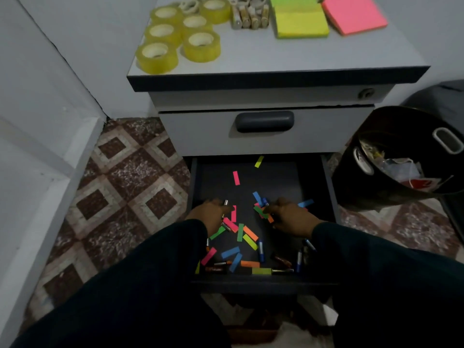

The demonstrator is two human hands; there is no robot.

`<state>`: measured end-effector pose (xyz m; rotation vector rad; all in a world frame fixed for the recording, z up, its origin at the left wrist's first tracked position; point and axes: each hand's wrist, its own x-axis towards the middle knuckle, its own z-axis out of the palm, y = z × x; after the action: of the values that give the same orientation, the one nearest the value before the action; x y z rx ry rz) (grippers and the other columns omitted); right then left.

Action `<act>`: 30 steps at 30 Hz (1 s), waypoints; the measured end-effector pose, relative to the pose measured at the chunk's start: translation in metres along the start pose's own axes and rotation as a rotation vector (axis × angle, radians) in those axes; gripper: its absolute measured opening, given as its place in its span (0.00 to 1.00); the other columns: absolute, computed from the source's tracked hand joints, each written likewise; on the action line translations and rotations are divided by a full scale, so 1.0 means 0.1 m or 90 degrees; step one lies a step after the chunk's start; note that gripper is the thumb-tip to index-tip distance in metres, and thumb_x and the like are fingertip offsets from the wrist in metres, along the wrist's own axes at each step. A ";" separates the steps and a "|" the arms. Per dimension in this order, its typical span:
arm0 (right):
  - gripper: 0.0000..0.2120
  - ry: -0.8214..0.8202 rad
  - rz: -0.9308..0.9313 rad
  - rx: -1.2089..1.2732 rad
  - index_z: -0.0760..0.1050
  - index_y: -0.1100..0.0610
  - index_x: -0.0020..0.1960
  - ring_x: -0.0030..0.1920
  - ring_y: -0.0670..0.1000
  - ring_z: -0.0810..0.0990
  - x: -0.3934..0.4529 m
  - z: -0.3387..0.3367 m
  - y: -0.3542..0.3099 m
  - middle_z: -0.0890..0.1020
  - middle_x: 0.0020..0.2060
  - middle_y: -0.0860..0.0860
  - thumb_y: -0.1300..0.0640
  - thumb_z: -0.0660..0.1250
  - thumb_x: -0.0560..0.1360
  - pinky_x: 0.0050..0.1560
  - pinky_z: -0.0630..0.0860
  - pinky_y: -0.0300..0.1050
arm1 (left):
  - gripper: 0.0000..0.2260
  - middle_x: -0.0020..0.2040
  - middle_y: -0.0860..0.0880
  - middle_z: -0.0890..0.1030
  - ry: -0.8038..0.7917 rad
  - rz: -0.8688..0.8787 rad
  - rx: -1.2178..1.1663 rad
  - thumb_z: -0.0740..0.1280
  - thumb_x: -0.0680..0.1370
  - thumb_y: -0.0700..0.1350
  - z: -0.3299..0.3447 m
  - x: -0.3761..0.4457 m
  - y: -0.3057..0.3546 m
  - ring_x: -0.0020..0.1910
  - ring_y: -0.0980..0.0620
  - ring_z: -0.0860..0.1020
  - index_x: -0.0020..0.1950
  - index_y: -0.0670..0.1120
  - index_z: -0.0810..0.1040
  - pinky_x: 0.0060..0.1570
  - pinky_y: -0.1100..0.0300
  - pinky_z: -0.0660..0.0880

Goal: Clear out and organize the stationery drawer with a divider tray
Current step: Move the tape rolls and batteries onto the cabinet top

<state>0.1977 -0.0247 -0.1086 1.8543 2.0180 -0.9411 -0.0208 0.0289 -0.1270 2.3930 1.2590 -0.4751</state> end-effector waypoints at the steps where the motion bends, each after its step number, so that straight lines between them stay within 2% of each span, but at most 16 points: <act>1: 0.27 -0.003 0.002 0.002 0.61 0.51 0.74 0.69 0.55 0.66 0.04 0.03 0.00 0.60 0.72 0.56 0.58 0.63 0.77 0.71 0.64 0.48 | 0.25 0.70 0.46 0.66 0.001 0.000 0.007 0.60 0.79 0.38 0.04 0.04 -0.01 0.69 0.44 0.66 0.74 0.55 0.63 0.66 0.52 0.69; 5: 0.29 -0.001 0.018 0.013 0.56 0.52 0.76 0.70 0.56 0.66 0.15 0.11 0.01 0.58 0.73 0.57 0.60 0.62 0.78 0.70 0.64 0.47 | 0.28 0.75 0.45 0.58 -0.020 -0.010 0.031 0.59 0.79 0.36 0.12 0.14 -0.02 0.72 0.42 0.60 0.75 0.57 0.58 0.68 0.50 0.67; 9: 0.28 0.003 0.032 0.014 0.54 0.53 0.77 0.71 0.56 0.64 0.20 0.15 0.01 0.56 0.74 0.57 0.59 0.59 0.79 0.70 0.63 0.47 | 0.30 0.78 0.49 0.47 -0.043 -0.009 0.039 0.58 0.78 0.33 0.16 0.21 -0.03 0.74 0.42 0.56 0.76 0.52 0.57 0.69 0.48 0.65; 11: 0.26 0.013 0.035 0.006 0.56 0.53 0.76 0.70 0.56 0.66 0.21 0.15 0.02 0.59 0.73 0.57 0.59 0.59 0.79 0.70 0.64 0.47 | 0.27 0.78 0.48 0.52 -0.042 -0.007 0.042 0.58 0.78 0.35 0.17 0.23 -0.02 0.73 0.43 0.58 0.76 0.49 0.59 0.69 0.49 0.66; 13: 0.26 0.011 0.040 0.001 0.59 0.53 0.75 0.69 0.55 0.67 0.21 0.16 0.03 0.62 0.71 0.57 0.60 0.59 0.79 0.69 0.66 0.47 | 0.24 0.73 0.45 0.60 -0.016 -0.022 0.037 0.61 0.78 0.37 0.20 0.24 -0.01 0.70 0.44 0.63 0.73 0.46 0.64 0.67 0.50 0.68; 15: 0.26 0.003 0.038 -0.007 0.58 0.54 0.75 0.69 0.55 0.68 0.18 0.17 0.03 0.64 0.70 0.57 0.61 0.60 0.78 0.68 0.66 0.47 | 0.22 0.69 0.44 0.63 0.004 -0.052 0.030 0.62 0.77 0.36 0.23 0.24 0.00 0.67 0.44 0.67 0.70 0.43 0.66 0.65 0.51 0.70; 22: 0.22 -0.035 0.005 -0.030 0.63 0.54 0.72 0.67 0.55 0.69 0.02 0.21 -0.02 0.65 0.69 0.57 0.58 0.60 0.79 0.67 0.68 0.47 | 0.17 0.68 0.43 0.64 0.013 -0.096 -0.003 0.62 0.77 0.36 0.25 0.21 -0.02 0.60 0.44 0.73 0.66 0.42 0.70 0.60 0.52 0.74; 27: 0.23 -0.034 -0.010 -0.049 0.61 0.53 0.73 0.67 0.55 0.70 -0.06 0.27 -0.06 0.65 0.69 0.57 0.57 0.59 0.80 0.66 0.70 0.48 | 0.15 0.67 0.43 0.64 0.035 -0.117 -0.032 0.63 0.78 0.37 0.24 0.19 0.01 0.56 0.44 0.76 0.64 0.43 0.73 0.58 0.54 0.75; 30: 0.21 -0.033 -0.025 -0.061 0.62 0.53 0.72 0.64 0.55 0.73 -0.11 0.31 -0.09 0.68 0.67 0.56 0.57 0.58 0.80 0.62 0.73 0.47 | 0.17 0.70 0.44 0.64 0.059 -0.117 -0.073 0.62 0.77 0.34 0.24 0.21 0.02 0.61 0.44 0.74 0.66 0.43 0.72 0.62 0.54 0.72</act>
<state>0.1835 -0.0522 -0.1236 1.7282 2.0393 -0.8765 -0.0103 0.0303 -0.1573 2.2379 1.5136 -0.3373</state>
